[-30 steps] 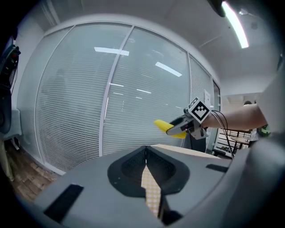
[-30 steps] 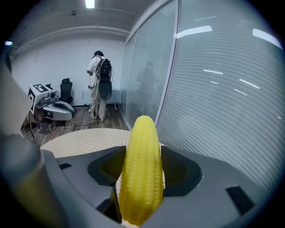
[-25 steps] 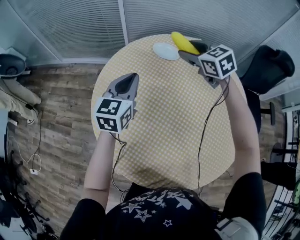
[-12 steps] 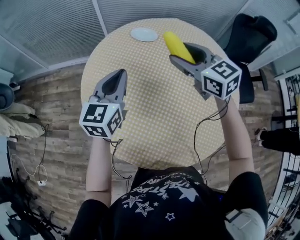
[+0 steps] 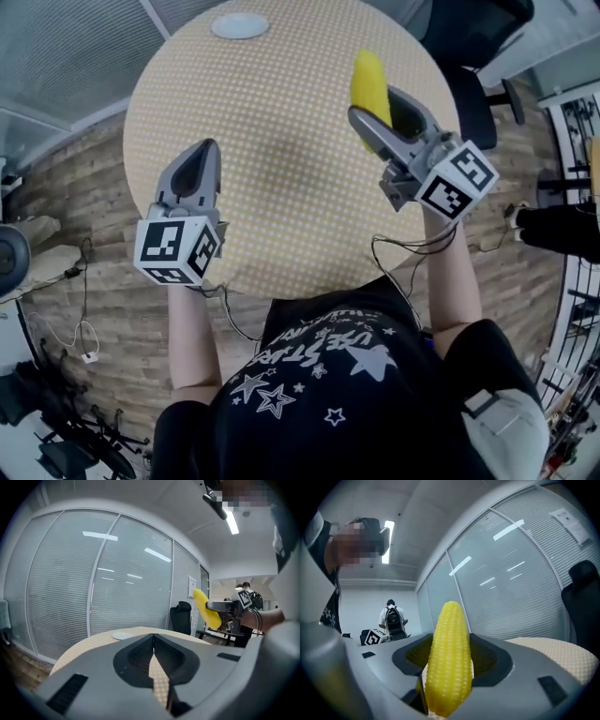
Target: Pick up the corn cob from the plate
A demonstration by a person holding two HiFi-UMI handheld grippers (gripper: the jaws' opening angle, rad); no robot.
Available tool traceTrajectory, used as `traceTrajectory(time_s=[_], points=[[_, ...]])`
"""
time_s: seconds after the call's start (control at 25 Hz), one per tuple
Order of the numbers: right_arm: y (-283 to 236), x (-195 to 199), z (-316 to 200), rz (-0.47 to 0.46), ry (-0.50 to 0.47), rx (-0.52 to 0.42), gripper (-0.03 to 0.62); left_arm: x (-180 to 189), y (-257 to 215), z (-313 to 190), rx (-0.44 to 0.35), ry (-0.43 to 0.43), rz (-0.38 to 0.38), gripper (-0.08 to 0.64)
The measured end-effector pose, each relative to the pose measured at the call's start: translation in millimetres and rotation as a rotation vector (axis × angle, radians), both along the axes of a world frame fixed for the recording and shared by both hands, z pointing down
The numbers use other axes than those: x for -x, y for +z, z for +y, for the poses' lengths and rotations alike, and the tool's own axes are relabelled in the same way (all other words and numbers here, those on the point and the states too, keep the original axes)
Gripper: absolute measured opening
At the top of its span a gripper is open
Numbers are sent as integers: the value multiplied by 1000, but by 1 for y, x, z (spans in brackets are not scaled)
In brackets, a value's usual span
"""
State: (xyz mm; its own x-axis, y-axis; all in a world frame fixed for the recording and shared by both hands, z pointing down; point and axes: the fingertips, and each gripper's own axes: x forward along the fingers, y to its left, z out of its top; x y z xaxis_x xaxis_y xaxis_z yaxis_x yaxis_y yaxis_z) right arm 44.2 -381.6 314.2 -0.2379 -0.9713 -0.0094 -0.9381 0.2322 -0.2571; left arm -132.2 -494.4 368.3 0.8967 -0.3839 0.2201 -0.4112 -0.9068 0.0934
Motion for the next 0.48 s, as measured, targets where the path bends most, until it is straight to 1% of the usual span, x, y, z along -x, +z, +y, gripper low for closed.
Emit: traceTrajectory(time_s=[0.12, 0.2, 0.36, 0.48], points=[[9, -23, 34, 3, -18, 9, 255, -6, 0, 30, -4, -47, -9, 6], [8, -38, 55, 6, -40, -3, 255, -14, -5, 52, -13, -81, -7, 6], [0, -66, 100, 13, -92, -42, 255, -43, -17, 105, -19, -134, 18, 6], [4, -81, 139, 1, -158, -51, 255, -63, -21, 152, -33, -210, 52, 6]])
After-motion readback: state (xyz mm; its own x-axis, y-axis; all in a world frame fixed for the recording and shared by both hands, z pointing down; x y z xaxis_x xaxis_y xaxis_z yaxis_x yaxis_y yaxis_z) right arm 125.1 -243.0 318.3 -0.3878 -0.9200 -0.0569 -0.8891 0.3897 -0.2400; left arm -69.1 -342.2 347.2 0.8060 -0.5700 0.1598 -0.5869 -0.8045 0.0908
